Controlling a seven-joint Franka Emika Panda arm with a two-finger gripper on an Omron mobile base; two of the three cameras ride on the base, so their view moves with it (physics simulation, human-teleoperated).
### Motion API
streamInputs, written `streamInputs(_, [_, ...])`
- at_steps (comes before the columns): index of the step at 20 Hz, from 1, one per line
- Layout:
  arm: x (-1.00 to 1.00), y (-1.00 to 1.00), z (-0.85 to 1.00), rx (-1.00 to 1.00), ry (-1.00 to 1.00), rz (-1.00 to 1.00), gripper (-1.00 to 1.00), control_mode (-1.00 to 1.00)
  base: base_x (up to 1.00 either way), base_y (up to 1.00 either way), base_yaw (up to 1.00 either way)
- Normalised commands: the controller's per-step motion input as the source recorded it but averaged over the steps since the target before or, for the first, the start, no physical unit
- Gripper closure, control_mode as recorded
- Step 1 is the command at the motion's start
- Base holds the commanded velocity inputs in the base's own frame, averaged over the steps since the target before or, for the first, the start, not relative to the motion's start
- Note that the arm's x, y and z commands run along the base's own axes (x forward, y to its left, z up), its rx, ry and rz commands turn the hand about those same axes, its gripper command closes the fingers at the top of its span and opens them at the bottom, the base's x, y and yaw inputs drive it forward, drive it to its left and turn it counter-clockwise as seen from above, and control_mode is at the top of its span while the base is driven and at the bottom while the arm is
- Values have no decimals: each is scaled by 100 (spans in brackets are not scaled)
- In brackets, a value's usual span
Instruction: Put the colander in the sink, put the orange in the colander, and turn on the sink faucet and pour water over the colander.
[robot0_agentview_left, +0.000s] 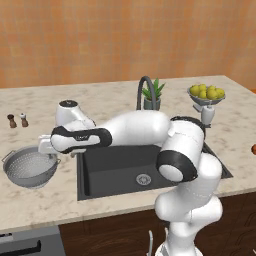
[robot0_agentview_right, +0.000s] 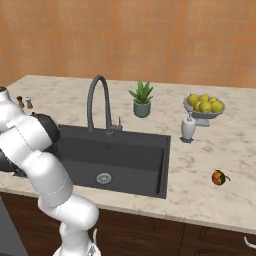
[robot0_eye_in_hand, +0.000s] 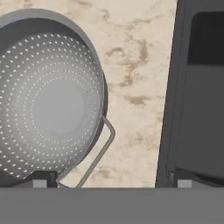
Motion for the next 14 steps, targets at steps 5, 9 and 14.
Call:
streamInputs(5, [52, 24, -8, 0, 0, 0, -100, -100, 0, 0, 0])
streamInputs(9, [40, 34, -41, -6, 0, 0, -100, -100, 0, 0, 0])
streamInputs(14, [6, 30, -51, -9, 0, 0, -100, -100, 0, 0, 0])
